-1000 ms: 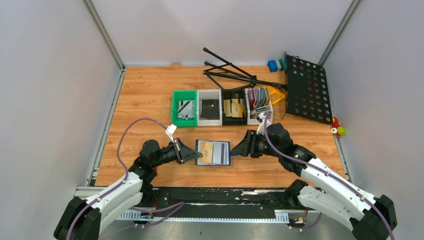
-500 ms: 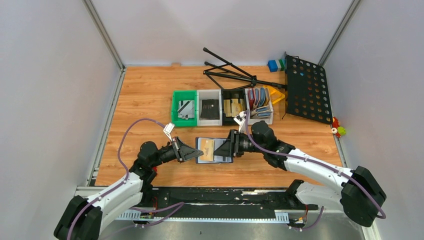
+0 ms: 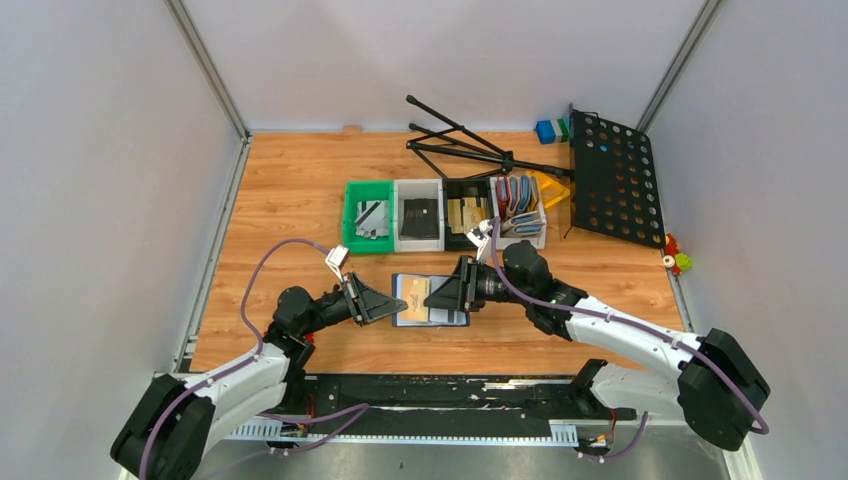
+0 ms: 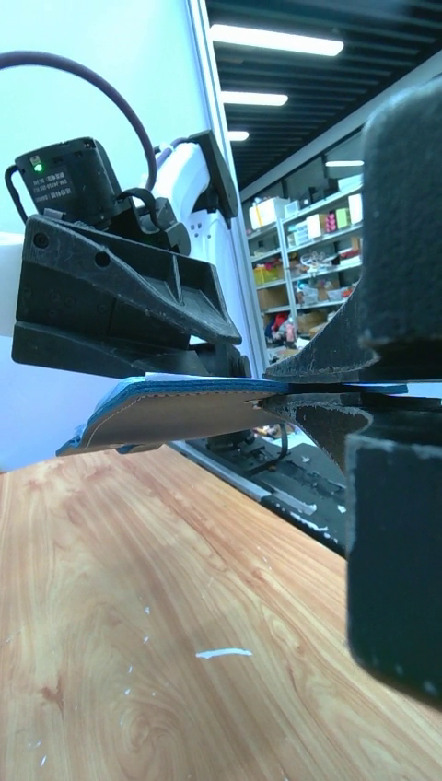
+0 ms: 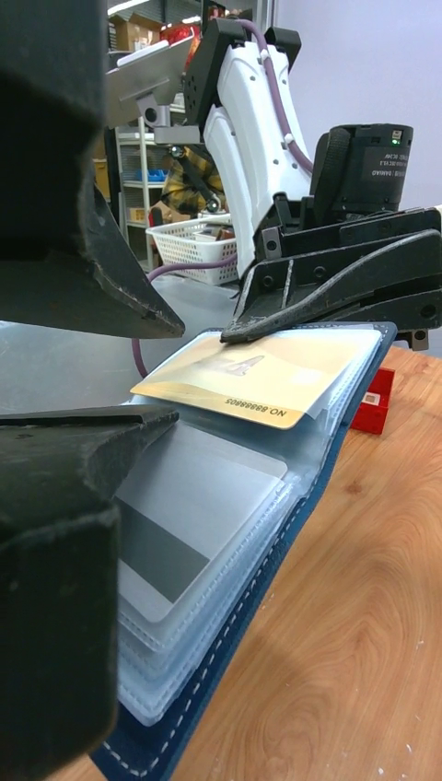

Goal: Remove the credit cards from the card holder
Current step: Remove the credit card from the card holder.

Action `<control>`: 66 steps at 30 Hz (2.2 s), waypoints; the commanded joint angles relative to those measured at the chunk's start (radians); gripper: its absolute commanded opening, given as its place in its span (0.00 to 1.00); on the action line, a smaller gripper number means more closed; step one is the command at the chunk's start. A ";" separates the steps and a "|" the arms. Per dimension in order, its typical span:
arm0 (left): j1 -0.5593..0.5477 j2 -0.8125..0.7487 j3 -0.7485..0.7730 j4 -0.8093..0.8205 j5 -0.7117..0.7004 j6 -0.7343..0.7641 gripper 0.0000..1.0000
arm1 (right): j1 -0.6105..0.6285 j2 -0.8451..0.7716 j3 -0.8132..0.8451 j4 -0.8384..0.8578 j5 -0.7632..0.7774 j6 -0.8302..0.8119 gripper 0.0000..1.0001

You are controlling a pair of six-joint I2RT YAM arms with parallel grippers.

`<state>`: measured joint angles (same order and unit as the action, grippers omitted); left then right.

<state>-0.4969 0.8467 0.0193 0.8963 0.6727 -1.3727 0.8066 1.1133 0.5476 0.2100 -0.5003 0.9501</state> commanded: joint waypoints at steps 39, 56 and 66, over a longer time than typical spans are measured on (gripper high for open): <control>0.002 0.038 -0.043 0.279 0.025 -0.102 0.00 | -0.010 0.094 -0.052 0.542 -0.141 0.292 0.22; 0.003 0.060 -0.070 0.282 -0.021 -0.097 0.00 | -0.045 -0.002 -0.100 0.496 -0.150 0.299 0.00; 0.003 0.077 -0.066 0.269 -0.019 -0.076 0.00 | -0.110 -0.078 -0.132 0.390 -0.170 0.260 0.00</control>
<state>-0.5007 0.9203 0.0116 1.1492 0.6704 -1.4799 0.7300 1.0801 0.4160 0.5949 -0.6353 1.2270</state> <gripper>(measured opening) 0.018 0.013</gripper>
